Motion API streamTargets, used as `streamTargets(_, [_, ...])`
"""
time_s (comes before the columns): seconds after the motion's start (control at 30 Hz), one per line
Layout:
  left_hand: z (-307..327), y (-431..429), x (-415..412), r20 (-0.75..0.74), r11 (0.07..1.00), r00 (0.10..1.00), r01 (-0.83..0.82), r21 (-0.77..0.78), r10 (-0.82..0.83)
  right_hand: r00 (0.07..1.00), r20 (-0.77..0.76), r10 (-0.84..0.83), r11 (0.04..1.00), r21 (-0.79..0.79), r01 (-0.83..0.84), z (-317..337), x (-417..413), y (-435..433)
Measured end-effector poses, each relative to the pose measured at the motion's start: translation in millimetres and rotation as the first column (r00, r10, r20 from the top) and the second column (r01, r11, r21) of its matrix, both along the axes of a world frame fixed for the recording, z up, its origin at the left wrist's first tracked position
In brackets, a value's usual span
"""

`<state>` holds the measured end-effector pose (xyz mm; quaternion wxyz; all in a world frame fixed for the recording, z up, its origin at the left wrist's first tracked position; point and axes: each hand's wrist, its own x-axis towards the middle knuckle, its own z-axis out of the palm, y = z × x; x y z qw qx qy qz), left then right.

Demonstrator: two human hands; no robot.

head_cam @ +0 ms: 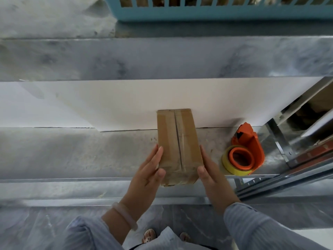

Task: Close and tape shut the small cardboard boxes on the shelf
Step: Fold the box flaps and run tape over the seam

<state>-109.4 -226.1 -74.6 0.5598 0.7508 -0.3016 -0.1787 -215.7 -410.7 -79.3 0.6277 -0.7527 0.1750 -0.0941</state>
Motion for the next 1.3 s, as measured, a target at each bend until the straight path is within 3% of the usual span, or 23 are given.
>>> streamTargets(0.1, [0.4, -4.7, -8.6, -0.202, 0.997, 0.979, -0.011, -0.074, -0.005, 0.995, -0.057, -0.076, 0.988, 0.132, 0.083, 0.6, 3.3, 20.3])
streamTargets(0.2, [6.8, -11.5, -20.3, -0.481, 0.976, 0.876, -0.129, -0.175, 0.03, 0.979, -0.104, -0.173, 0.956, 0.222, 0.192, -1.0, 3.6, 28.8])
streamTargets(0.33, [14.7, -10.9, -15.6, -0.568, 0.964, 0.823, -0.166, -0.209, 0.019, 0.979, -0.109, -0.173, 0.931, 0.307, 0.199, -8.7, 5.4, 26.9])
streamTargets(0.47, [9.7, -4.3, -6.8, -0.632, 0.948, 0.775, -0.191, -0.253, -0.012, 0.986, -0.115, -0.119, 0.952, 0.268, 0.147, -14.3, 4.6, 21.1])
streamTargets(0.57, [6.2, 3.4, 4.8, -0.538, 0.979, 0.843, -0.097, -0.181, -0.016, 0.993, -0.095, -0.071, 0.978, 0.19, 0.088, -6.4, 3.0, 7.6])
streamTargets(0.63, [5.4, 9.6, 17.3, -0.399, 0.991, 0.916, -0.01, -0.131, -0.043, 0.998, -0.051, -0.038, 0.993, 0.114, 0.043, 0.4, -0.6, -4.8])
streamTargets(0.7, [5.5, 15.1, 27.2, -0.199, 0.995, 0.979, 0.035, -0.093, -0.053, 1.0, -0.003, 0.005, 1.0, -0.025, -0.005, 4.7, -5.5, -18.5])
streamTargets(0.77, [7.1, 17.9, 31.0, 0.106, 0.999, 0.993, 0.05, 0.01, -0.051, 0.995, 0.029, 0.095, 0.96, -0.266, -0.083, 7.3, -8.2, -30.7])
streamTargets(0.87, [6.7, 17.8, 36.2, 0.561, 0.986, 0.815, 0.064, 0.156, -0.142, 0.981, 0.012, 0.191, 0.85, -0.503, -0.159, 9.5, -3.7, -43.6])
streamTargets(0.93, [4.3, 20.8, 44.5, 0.716, 0.98, 0.673, 0.067, 0.189, -0.184, 0.977, 0.021, 0.21, 0.794, -0.587, -0.158, 7.6, 1.5, -49.9])
streamTargets(1.0, [4.2, 23.8, 52.1, 0.764, 0.971, 0.603, 0.083, 0.226, -0.229, 0.97, 0.03, 0.24, 0.74, -0.653, -0.162, 5.3, 4.5, -54.2])
streamTargets(1.07, [6.6, 25.1, 56.6, 0.755, 0.963, 0.601, 0.106, 0.247, -0.26, 0.963, 0.029, 0.269, 0.717, -0.674, -0.18, 3.5, 5.3, -57.3])
streamTargets(1.17, [8.7, 24.1, 59.6, 0.649, 0.963, 0.716, 0.135, 0.232, -0.257, 0.957, 0.015, 0.291, 0.723, -0.658, -0.21, 3.8, 4.9, -60.4])
streamTargets(1.3, [5.5, 20.3, 54.7, 0.4, 0.985, 0.901, 0.136, 0.105, -0.167, 0.951, -0.025, 0.307, 0.701, -0.67, -0.244, 7.8, 5.2, -62.6])
